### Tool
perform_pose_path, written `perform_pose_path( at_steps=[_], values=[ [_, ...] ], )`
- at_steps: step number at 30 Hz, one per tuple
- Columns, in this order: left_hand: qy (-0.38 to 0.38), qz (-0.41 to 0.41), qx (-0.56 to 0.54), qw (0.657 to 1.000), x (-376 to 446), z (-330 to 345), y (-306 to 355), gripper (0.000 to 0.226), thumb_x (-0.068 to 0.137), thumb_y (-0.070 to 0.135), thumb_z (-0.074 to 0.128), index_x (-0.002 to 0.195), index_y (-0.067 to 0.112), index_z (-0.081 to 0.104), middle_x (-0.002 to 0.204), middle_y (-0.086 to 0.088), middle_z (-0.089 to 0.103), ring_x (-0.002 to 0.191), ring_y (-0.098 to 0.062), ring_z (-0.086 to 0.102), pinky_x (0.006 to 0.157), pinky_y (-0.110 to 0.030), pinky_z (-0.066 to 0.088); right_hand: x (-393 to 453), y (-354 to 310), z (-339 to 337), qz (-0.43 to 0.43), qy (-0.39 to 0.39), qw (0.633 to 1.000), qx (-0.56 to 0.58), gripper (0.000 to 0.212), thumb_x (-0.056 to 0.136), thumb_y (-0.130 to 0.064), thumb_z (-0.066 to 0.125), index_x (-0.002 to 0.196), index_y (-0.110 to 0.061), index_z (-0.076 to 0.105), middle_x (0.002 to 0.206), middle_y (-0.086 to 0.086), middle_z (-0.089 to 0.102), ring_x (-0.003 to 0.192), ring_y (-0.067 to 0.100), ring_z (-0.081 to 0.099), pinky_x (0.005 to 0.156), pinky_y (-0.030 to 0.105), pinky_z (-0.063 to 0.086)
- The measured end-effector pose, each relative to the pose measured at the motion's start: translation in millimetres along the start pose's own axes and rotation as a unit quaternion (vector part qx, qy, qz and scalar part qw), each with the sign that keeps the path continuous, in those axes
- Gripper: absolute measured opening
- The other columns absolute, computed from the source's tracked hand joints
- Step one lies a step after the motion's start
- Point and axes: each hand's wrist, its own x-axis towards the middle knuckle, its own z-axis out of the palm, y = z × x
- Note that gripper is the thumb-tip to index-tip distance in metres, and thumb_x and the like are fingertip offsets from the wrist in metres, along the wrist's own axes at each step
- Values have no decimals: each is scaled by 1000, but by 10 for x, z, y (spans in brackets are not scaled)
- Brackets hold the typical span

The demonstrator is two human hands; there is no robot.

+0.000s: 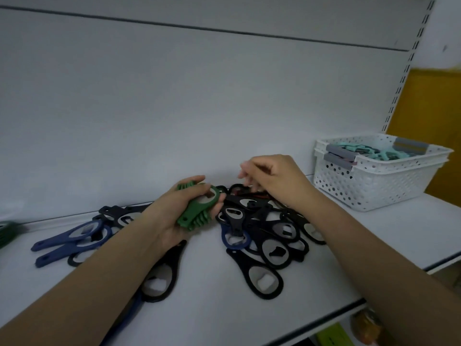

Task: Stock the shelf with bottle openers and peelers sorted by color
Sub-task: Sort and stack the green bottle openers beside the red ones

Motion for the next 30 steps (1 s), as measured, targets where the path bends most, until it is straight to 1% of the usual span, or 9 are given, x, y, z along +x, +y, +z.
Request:
perform_pose_path(
  at_steps=[3, 5, 9, 12, 18, 22, 24, 27, 30],
  values=[
    [-2, 3, 4, 1000, -21, 9, 2, 31, 90, 3, 65, 118, 13, 59, 90, -24, 72, 78, -32, 74, 47, -25, 55, 30, 344, -107, 37, -45, 977, -204, 19, 92, -41, 64, 86, -26, 75, 79, -12, 71, 75, 6, 65, 77, 36, 56],
    [3, 0, 1, 1000, -29, 10, -1, 32, 92, 5, 63, 122, 12, 58, 98, -25, 70, 73, -30, 73, 45, -23, 53, 31, 457, -130, 61, -82, 958, -268, 16, 91, -39, 66, 89, -25, 74, 86, -12, 70, 82, 8, 63, 79, 35, 55],
    [6, 16, 18, 1000, -39, -21, 20, 23, 96, 8, 57, 118, 12, 62, 107, -24, 71, 75, -29, 74, 47, -25, 56, 72, 500, -123, 50, -88, 947, -304, 10, 86, -35, 73, 81, -31, 65, 82, -15, 65, 80, 8, 60, 73, 30, 51],
    [8, 24, 24, 999, -39, -41, 24, 22, 96, 8, 55, 117, 12, 60, 107, -23, 72, 73, -28, 74, 47, -25, 56, 89, 517, -112, 62, -81, 948, -301, 14, 83, -39, 75, 83, -30, 64, 82, -14, 65, 80, 9, 60, 72, 30, 51],
    [17, 30, 46, 998, -32, -35, 14, 16, 97, 7, 55, 110, 12, 62, 109, -22, 70, 67, -26, 72, 44, -22, 52, 98, 403, -158, 85, -82, 917, -380, 34, 81, -55, 73, 89, -22, 69, 90, -6, 65, 87, 14, 60, 72, 30, 51],
    [22, 31, 71, 997, -8, -41, 0, 16, 95, 7, 58, 109, 12, 64, 110, -21, 72, 70, -28, 72, 44, -25, 52, 141, 306, -97, 95, -91, 889, -439, 35, 82, -54, 72, 86, -20, 69, 85, -1, 65, 83, 18, 61, 61, 26, 39],
    [23, 31, 76, 996, 1, -47, -7, 16, 94, 7, 59, 109, 12, 64, 109, -21, 72, 70, -28, 72, 43, -25, 52, 153, 252, -70, 99, -98, 873, -468, 36, 82, -54, 72, 79, -18, 64, 74, 0, 56, 75, 20, 57, 58, 26, 36],
    [22, 29, 75, 997, 16, -57, -5, 16, 94, 7, 59, 108, 12, 64, 110, -22, 71, 66, -27, 71, 43, -24, 51, 169, 176, -34, 74, -120, 830, -539, 39, 88, -50, 68, 75, -17, 52, 65, -2, 39, 72, 22, 50, 61, 28, 34],
    [24, 27, 74, 997, 16, -55, -3, 17, 93, 7, 59, 108, 12, 64, 109, -22, 71, 64, -27, 71, 42, -25, 51, 170, 143, -25, 31, -132, 802, -582, 32, 93, -44, 64, 78, -17, 56, 63, -3, 37, 70, 21, 50, 53, 26, 27]
  ],
)
